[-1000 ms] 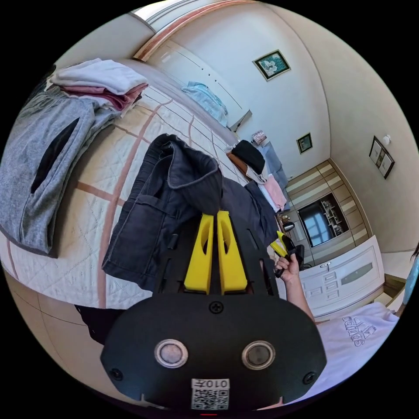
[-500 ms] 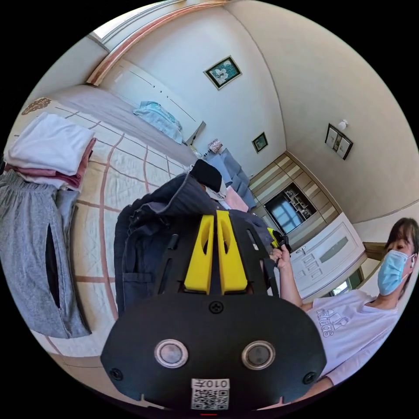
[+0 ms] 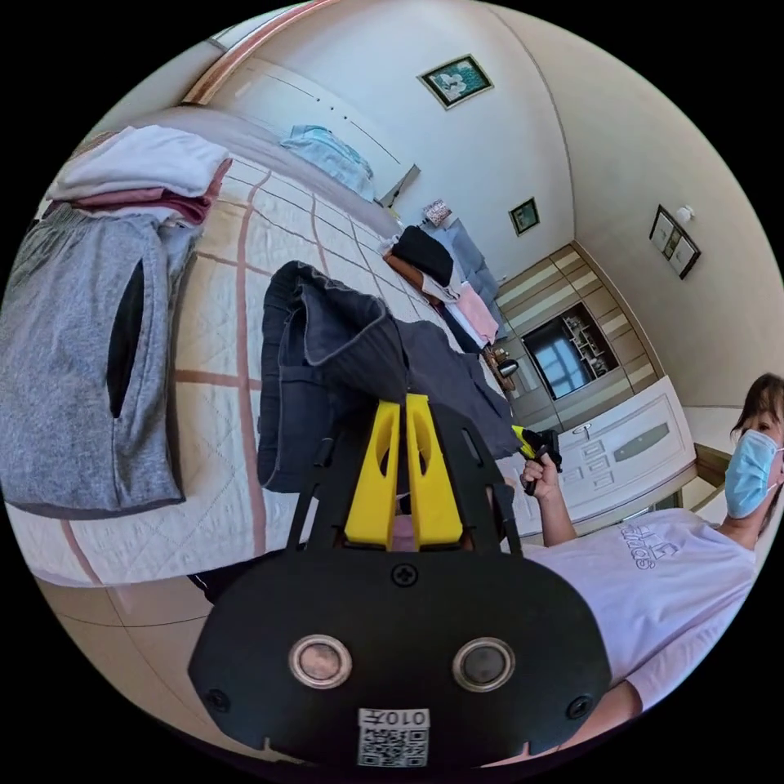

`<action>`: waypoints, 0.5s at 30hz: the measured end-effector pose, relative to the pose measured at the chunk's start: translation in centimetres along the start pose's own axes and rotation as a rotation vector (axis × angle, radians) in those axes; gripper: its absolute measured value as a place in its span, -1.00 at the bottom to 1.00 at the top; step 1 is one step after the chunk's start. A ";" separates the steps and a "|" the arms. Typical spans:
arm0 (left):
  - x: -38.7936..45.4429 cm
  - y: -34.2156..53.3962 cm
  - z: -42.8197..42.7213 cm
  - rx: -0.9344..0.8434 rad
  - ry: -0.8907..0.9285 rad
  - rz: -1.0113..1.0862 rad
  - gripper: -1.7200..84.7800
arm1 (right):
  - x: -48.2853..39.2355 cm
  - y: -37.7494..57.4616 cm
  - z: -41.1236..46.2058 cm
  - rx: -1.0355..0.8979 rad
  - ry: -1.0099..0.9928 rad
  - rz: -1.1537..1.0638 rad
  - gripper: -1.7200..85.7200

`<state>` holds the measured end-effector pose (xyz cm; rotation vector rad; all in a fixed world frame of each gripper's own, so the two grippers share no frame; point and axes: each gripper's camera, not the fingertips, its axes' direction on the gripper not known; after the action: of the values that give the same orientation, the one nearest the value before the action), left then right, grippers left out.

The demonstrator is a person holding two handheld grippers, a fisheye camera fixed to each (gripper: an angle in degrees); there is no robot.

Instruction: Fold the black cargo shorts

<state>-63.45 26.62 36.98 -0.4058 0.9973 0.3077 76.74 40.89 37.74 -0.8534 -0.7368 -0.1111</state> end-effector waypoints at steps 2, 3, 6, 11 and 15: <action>-1.6 1.3 1.5 -0.022 0.029 -0.072 -0.95 | 2.0 0.3 1.7 -0.047 -0.052 0.064 -0.87; -2.3 2.2 2.0 -0.011 0.032 -0.109 -0.95 | 1.9 0.2 1.9 -0.048 -0.029 0.056 -0.87; -2.1 2.9 2.3 0.009 0.029 -0.117 -0.95 | 1.3 0.3 2.5 -0.073 0.007 0.044 -0.87; -0.7 3.2 2.4 -0.006 -0.004 -0.097 -0.94 | 0.6 1.6 3.2 -0.074 0.010 0.007 -0.84; 1.7 3.8 0.7 -0.045 -0.106 -0.087 -0.92 | -2.9 2.0 0.6 0.007 0.269 -0.085 -0.76</action>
<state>-63.67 30.37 35.13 -0.4677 0.8679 0.2705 74.99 42.09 34.83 -0.7822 -0.5199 -0.2937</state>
